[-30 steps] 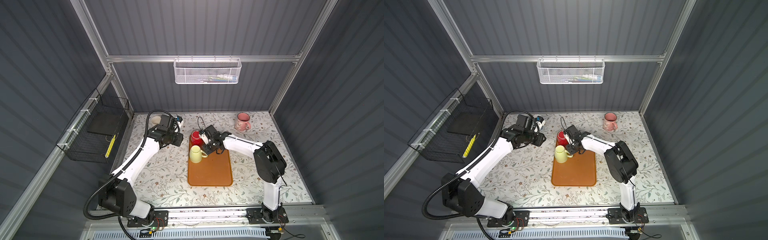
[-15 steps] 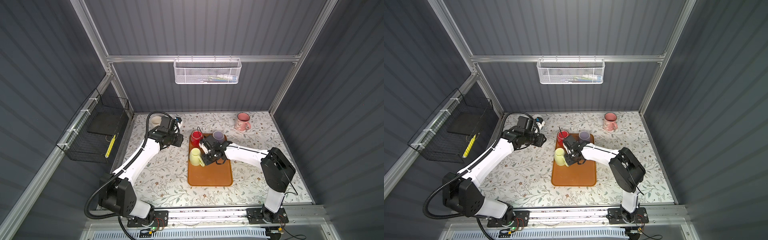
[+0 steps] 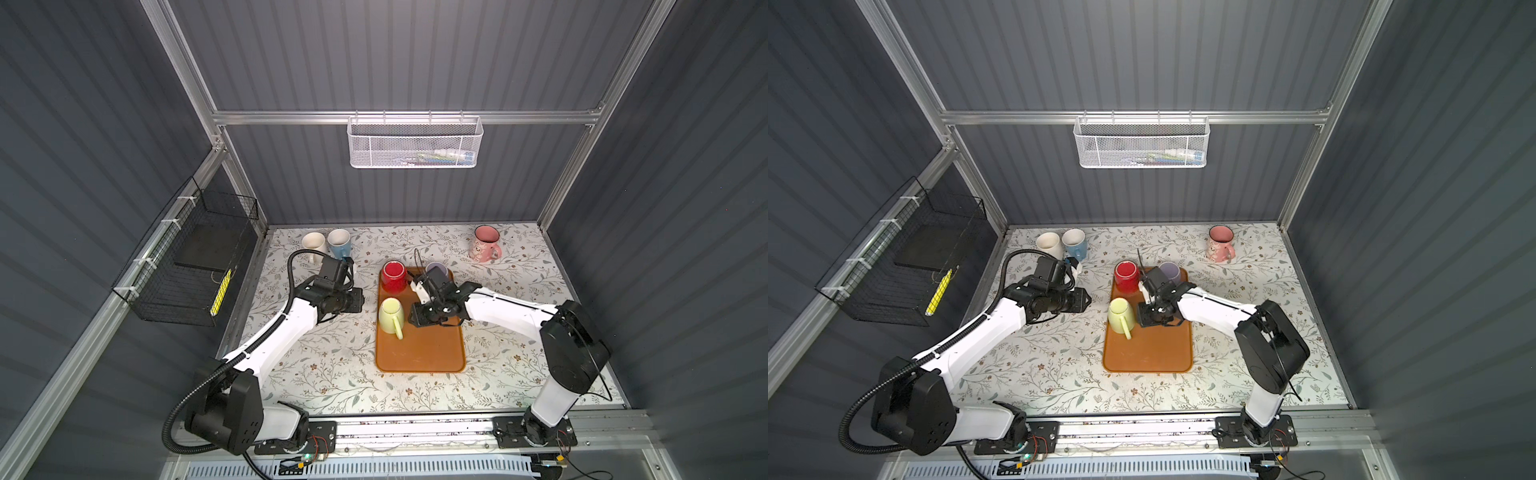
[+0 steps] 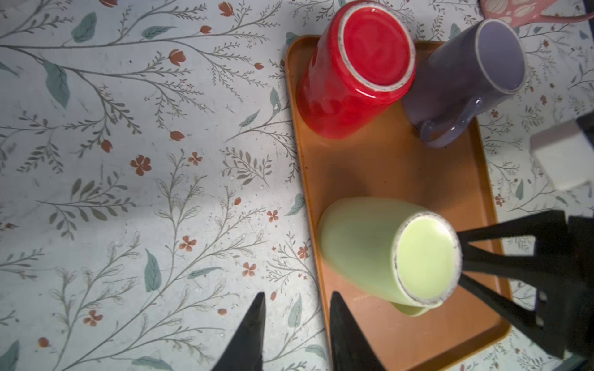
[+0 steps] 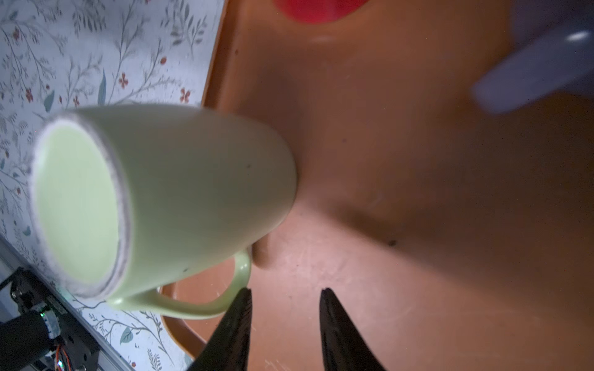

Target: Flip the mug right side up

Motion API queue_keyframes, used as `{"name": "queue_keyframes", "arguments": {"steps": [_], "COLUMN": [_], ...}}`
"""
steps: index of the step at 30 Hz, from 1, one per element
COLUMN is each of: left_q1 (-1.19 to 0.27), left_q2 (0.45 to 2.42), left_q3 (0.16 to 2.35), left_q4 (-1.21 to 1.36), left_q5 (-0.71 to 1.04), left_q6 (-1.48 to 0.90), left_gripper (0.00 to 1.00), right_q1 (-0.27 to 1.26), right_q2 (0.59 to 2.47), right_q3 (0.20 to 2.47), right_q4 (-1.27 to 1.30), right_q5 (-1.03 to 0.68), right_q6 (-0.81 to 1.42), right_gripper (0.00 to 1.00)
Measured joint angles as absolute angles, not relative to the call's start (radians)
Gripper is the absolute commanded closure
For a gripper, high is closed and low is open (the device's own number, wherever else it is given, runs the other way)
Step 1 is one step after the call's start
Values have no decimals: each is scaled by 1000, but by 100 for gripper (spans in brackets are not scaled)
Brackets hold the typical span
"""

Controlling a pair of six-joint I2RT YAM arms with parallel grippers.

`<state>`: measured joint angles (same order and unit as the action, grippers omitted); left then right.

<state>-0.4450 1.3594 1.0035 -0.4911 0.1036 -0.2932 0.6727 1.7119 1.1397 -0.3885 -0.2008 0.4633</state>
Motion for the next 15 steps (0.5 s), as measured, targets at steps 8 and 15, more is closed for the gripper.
{"name": "queue_keyframes", "arguments": {"steps": [8, 15], "left_q1": [-568, -588], "left_q2": [1352, 1336], "left_q3": [947, 900], "left_q4": [-454, -418], "left_q5": [125, 125], "left_q6": [-332, -349], "left_gripper": [82, 85], "right_q1": [564, 516], "right_q2": [1660, 1596], "right_q3": [1135, 1063], "right_q4": [-397, -359], "right_q5": [-184, -241], "right_q6": [416, 363], "right_gripper": [62, 62]}}
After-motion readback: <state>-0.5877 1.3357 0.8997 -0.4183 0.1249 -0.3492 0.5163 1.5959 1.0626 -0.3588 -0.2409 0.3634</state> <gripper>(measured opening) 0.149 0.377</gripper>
